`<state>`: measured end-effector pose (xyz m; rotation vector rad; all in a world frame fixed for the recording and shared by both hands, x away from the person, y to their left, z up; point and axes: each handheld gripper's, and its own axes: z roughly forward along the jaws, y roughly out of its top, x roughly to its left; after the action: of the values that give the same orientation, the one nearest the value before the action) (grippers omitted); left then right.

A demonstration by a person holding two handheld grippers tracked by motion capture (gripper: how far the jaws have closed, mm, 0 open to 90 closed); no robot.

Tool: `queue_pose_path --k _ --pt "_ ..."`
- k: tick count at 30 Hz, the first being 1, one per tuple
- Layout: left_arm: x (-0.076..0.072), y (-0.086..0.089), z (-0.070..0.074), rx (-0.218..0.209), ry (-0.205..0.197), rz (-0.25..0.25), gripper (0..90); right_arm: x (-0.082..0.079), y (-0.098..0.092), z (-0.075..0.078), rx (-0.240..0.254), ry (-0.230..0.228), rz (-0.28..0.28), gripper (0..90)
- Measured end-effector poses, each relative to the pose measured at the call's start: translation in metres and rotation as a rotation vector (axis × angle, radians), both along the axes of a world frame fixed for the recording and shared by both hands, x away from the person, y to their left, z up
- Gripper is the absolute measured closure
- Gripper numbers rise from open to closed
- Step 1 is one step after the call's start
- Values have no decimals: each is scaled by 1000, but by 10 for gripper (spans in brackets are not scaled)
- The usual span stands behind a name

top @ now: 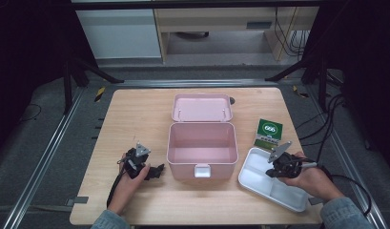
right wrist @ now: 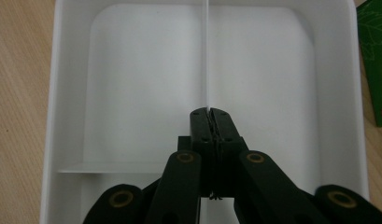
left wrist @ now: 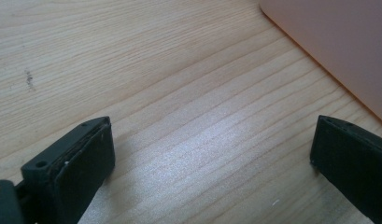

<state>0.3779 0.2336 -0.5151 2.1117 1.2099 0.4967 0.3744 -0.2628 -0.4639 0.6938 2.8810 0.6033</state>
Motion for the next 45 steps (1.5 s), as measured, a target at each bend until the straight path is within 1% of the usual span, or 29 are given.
queue_pose_path --k 2,4,7,9,11,14,16,19,23,24,26,30,33,35,36,38,40,45 --pt "0 0 0 0 0 0 0 0 -1 2 15 -7 5 871" --pt "0 0 0 0 0 0 0 0 -3 6 32 -19 -5 843" --pt "0 0 0 0 0 0 0 3 -6 16 60 -43 -19 765" --pt "0 0 0 0 0 0 0 6 -8 23 75 -67 -38 683" --pt "0 0 0 0 0 0 0 11 -11 32 88 -86 -60 624" --pt "0 0 0 0 0 1 0 19 -16 42 124 -107 -107 520" --pt "0 0 0 -2 -1 2 0 27 -19 48 136 -125 -138 437" --pt "0 0 0 0 0 1 0 36 -21 55 140 -164 -165 322" --pt "0 0 0 -1 -1 1 0 52 -22 62 138 -187 -198 198" --pt "0 0 0 -2 -1 2 0 56 -23 62 142 -190 -202 175" --pt "0 0 0 0 -1 1 0 65 -23 62 121 -201 -193 138" --pt "0 0 0 0 0 0 0 81 -22 60 83 -198 -181 112" --pt "0 0 0 -2 -1 2 0 92 -19 57 68 -197 -172 106" --pt "0 0 0 -1 -1 1 0 99 -17 54 49 -188 -169 105" --pt "0 0 0 -2 -1 2 0 103 -16 52 41 -179 -160 105" --pt "0 0 0 0 -1 1 0 109 -15 48 31 -176 -146 104" --pt "0 0 0 0 -1 1 0 114 -13 45 9 -169 -132 102" --pt "0 0 0 0 -1 3 0 125 -11 36 3 -162 -139 91"
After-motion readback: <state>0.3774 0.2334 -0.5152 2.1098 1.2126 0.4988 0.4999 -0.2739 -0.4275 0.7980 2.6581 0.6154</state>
